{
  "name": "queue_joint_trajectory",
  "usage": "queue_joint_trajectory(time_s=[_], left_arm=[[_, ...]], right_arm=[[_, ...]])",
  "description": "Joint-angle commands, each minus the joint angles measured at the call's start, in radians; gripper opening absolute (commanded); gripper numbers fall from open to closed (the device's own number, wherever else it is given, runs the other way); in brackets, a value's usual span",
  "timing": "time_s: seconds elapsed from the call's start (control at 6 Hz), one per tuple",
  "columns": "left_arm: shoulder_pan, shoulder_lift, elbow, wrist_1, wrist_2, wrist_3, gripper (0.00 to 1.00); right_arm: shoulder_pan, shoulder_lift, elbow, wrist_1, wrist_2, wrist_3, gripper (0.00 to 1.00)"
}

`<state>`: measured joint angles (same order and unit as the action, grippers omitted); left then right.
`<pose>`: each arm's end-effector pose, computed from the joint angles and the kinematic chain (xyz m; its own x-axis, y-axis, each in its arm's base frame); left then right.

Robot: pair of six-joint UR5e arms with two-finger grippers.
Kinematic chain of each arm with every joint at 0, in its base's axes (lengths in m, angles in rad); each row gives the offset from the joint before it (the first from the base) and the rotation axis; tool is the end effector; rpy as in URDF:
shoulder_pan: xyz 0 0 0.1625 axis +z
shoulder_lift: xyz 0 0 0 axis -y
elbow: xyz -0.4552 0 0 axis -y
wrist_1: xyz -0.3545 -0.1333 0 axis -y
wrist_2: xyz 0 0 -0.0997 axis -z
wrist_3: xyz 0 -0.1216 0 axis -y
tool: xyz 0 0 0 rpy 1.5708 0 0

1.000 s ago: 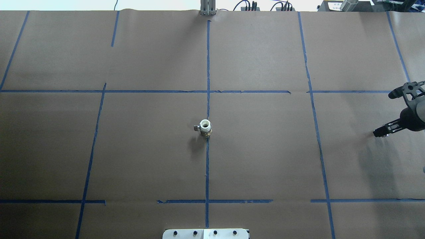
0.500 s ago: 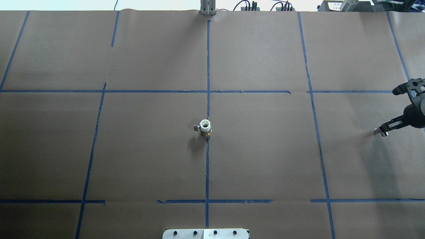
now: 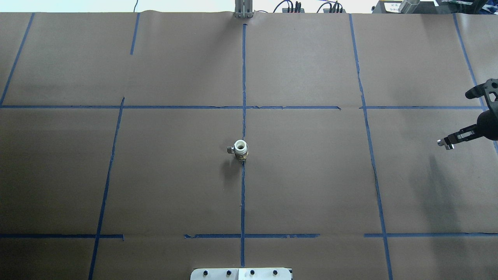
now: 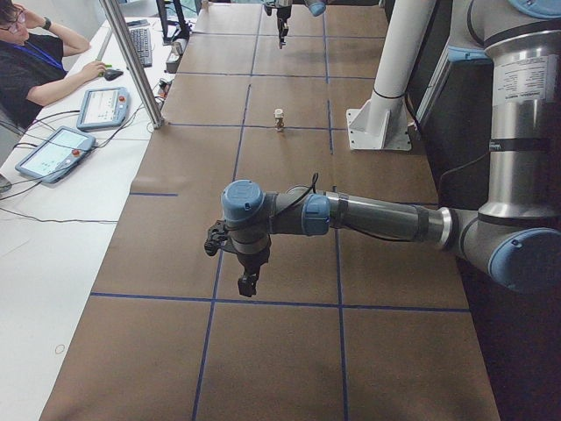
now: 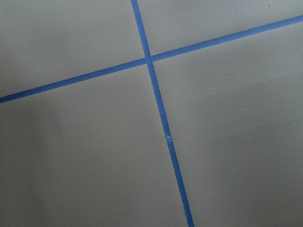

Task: Assemble PPR valve and pipe with both arms
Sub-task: 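Carry the chrome valve with the right gripper above the white fitting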

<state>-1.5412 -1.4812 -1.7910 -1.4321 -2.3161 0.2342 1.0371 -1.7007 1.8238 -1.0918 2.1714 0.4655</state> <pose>-0.0387 -0.4110 0.6599 0.7078 0.2478 -0.6615 -0.1993 0.9685 0.1495 -0.1641 -0.4046 0.5965 0.6774 -0.3028 0.6704 0.1289 0.9461 0.2970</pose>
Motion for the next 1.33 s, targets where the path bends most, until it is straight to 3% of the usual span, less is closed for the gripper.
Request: queue_joint_trajectory(time_s=[0.0,0.17,0.5,0.83,1.0,1.17], left_arm=[[-0.002,0.027,-0.004,-0.005,-0.003,0.004,1.00],[-0.002,0.029,-0.004,-0.005,-0.005,-0.006,1.00],[-0.002,0.029,0.008,-0.005,-0.011,-0.006,1.00],[-0.002,0.025,0.007,-0.007,-0.011,-0.007,1.00],[-0.002,0.025,0.005,-0.007,-0.012,-0.007,1.00],[0.000,0.025,0.010,-0.007,-0.012,-0.007,1.00]], right_arm=[[0.000,0.150,0.055,-0.200,0.042,0.016,0.00],[-0.046,0.259,0.075,-0.302,0.039,0.059,0.00],[-0.205,0.517,0.077,-0.458,0.010,0.316,0.00],[-0.348,0.743,0.072,-0.616,-0.105,0.547,0.00],[-0.420,0.791,0.069,-0.626,-0.181,0.678,0.00],[-0.451,0.878,0.042,-0.695,-0.197,0.741,0.00]])
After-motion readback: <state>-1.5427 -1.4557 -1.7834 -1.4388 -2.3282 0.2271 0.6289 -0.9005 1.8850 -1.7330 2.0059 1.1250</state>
